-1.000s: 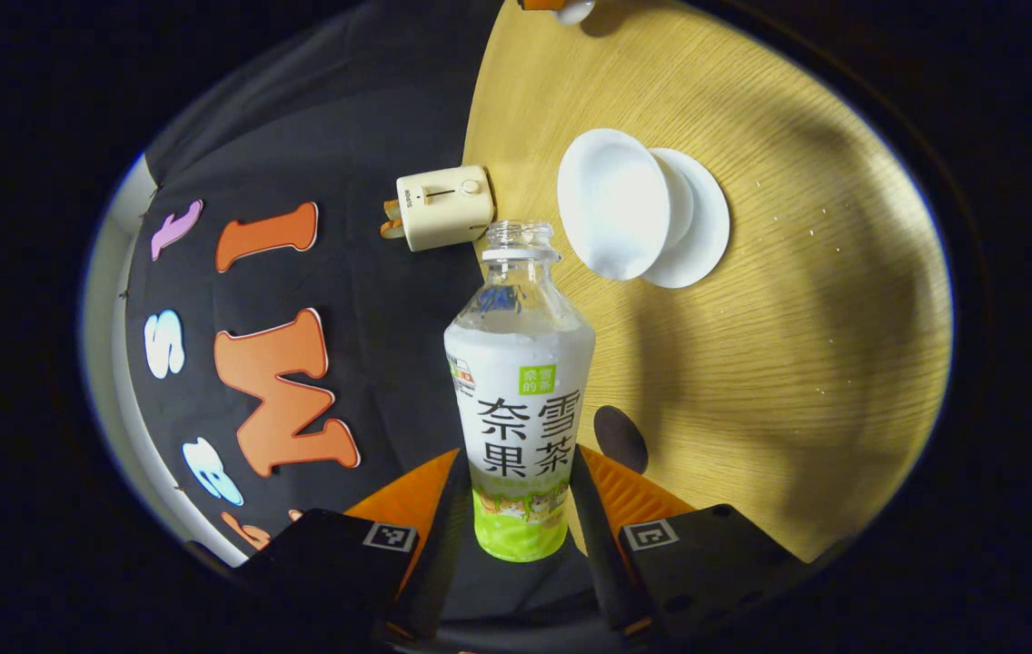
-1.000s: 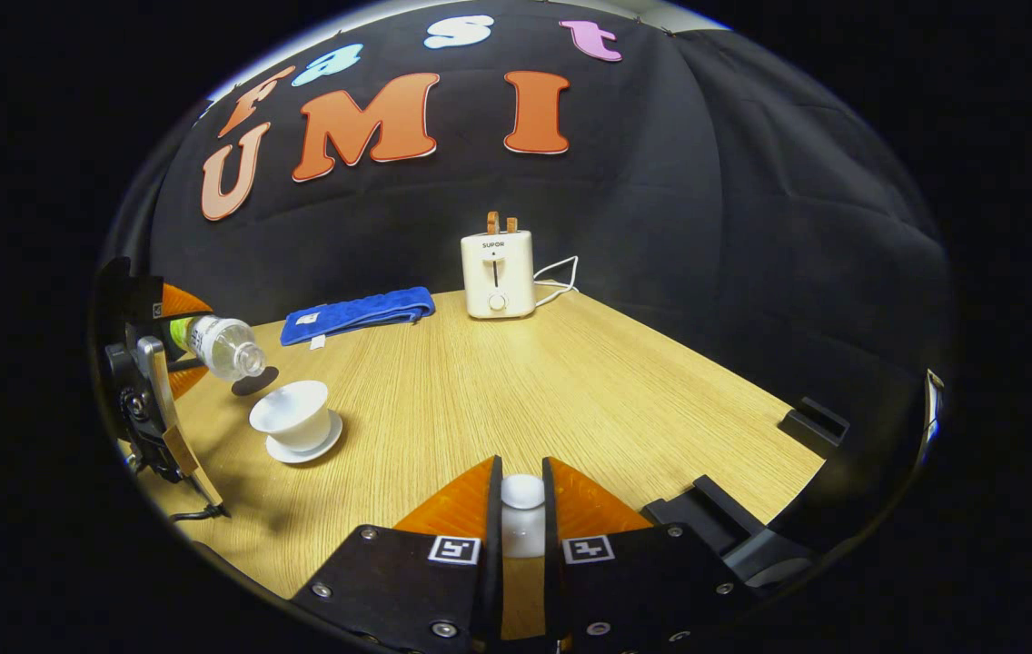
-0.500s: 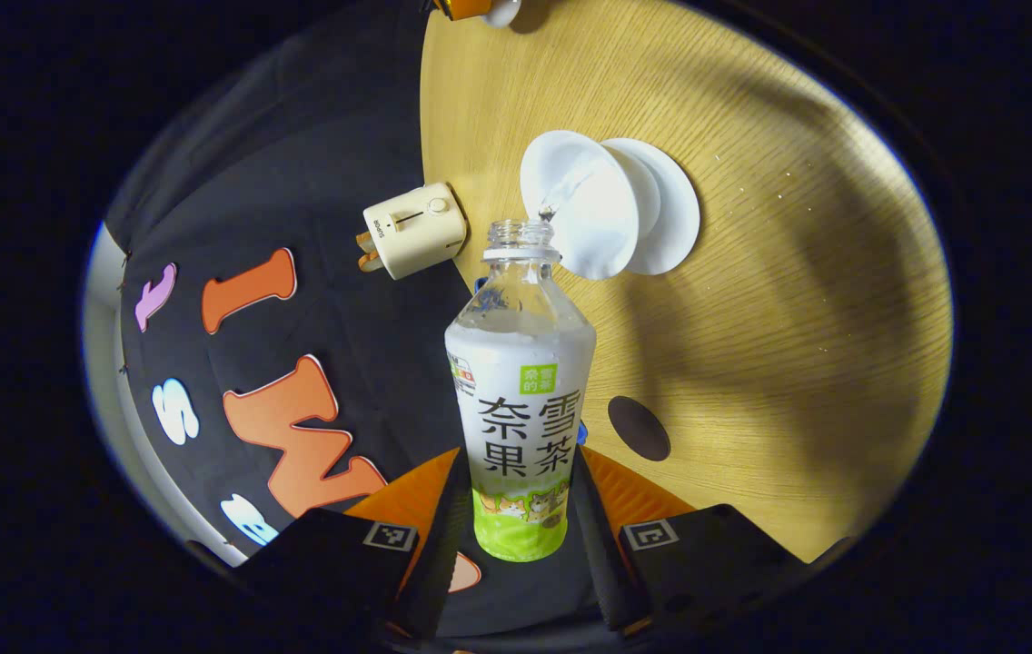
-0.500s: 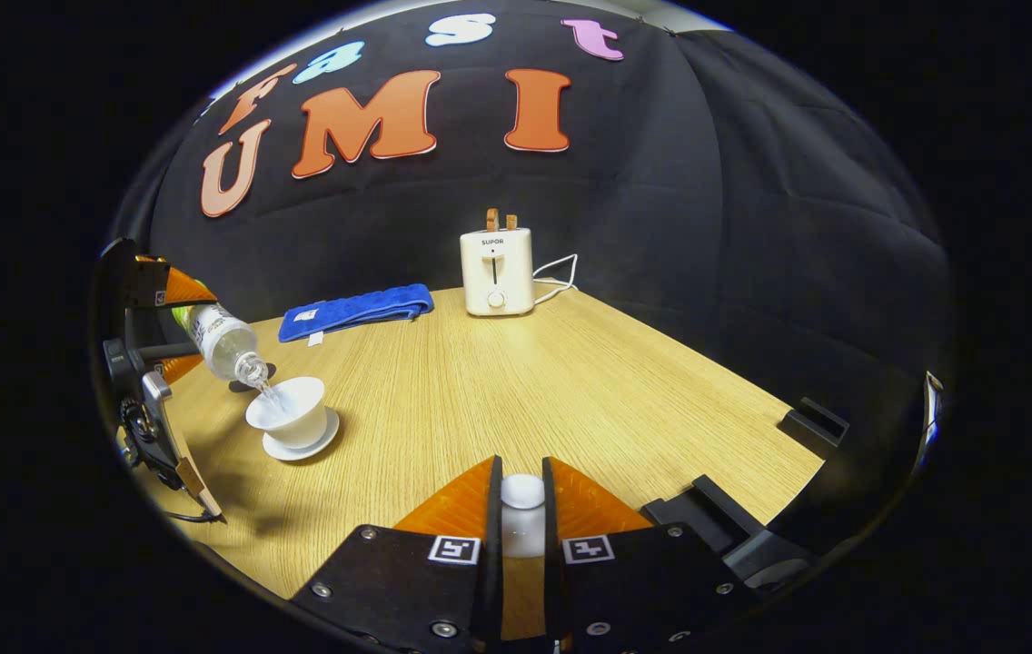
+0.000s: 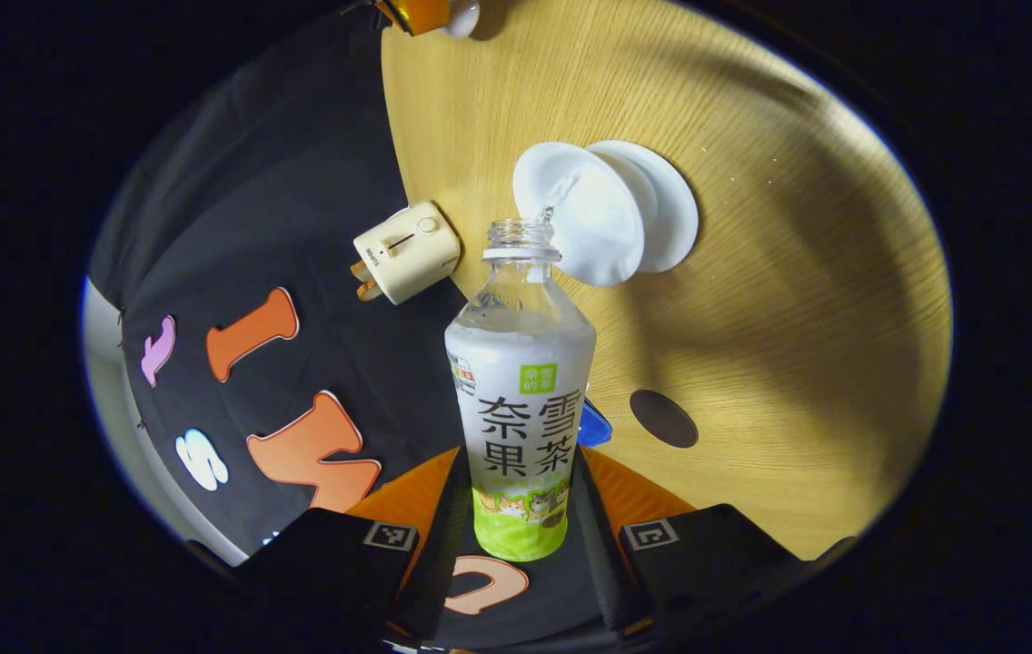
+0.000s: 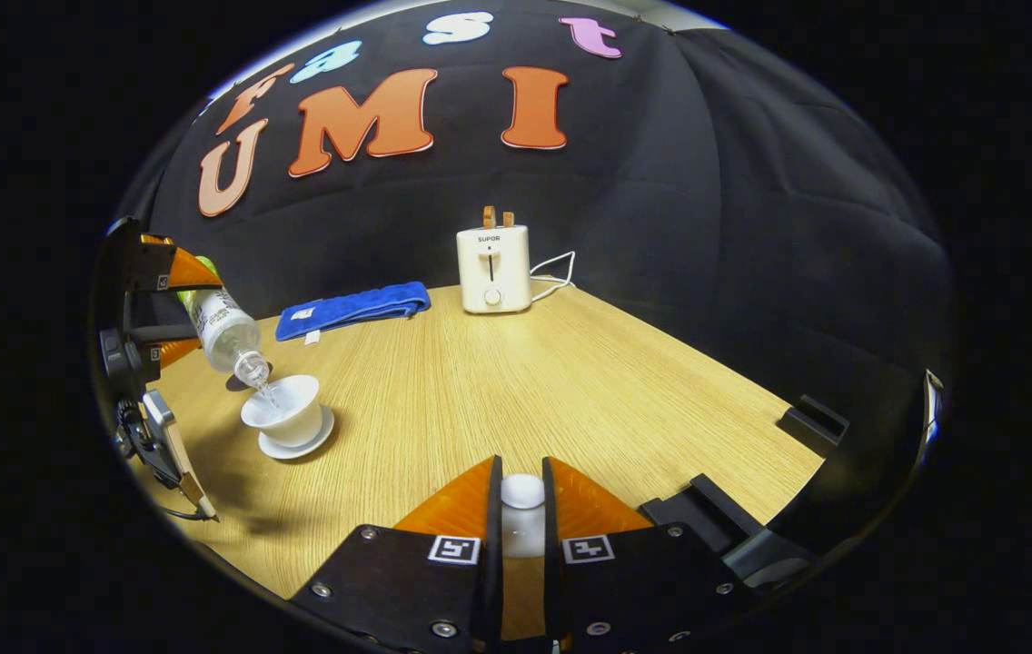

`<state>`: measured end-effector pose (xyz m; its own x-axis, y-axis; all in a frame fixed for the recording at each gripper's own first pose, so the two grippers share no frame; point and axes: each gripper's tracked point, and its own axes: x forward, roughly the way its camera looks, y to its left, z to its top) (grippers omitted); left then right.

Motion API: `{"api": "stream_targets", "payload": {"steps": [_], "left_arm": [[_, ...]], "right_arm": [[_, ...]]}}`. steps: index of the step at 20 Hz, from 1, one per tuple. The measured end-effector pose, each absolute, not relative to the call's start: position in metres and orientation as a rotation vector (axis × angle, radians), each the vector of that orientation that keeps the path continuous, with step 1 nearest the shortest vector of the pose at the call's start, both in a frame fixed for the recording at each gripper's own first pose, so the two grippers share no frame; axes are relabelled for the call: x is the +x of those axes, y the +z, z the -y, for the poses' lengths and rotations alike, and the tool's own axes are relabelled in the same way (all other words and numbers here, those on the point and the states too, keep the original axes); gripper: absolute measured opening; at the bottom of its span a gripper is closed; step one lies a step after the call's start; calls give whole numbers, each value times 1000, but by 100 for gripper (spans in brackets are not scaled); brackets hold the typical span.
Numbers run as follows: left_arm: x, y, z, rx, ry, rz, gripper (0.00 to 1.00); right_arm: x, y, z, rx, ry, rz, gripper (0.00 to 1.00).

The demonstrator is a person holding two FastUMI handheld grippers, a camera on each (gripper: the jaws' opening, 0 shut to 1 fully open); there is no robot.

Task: Open the teacup lid with one hand, grasp the water bottle and pour water into the teacup with the other hand; after pouring, place the water bottle on the coaster and then close the teacup lid.

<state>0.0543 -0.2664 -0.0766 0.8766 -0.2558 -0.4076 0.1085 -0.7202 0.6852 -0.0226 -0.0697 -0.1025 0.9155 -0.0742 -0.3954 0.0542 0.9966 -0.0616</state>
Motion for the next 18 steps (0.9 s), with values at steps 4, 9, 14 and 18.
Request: {"api": "stream_targets", "payload": {"steps": [4,9,14,18], "left_arm": [[58,-70,270,2329,-606,128,65],[57,-67,274,2400,-594,160,65],[59,-75,272,2395,-619,132,71],[60,-75,270,2363,-621,126,65]], "right_arm": [[-23,-102,70,-62,-67,-409,19],[-23,-102,67,-70,-61,-410,19],[-24,-104,67,-75,-61,-416,19],[-26,-106,66,-73,-63,-423,19]]}}
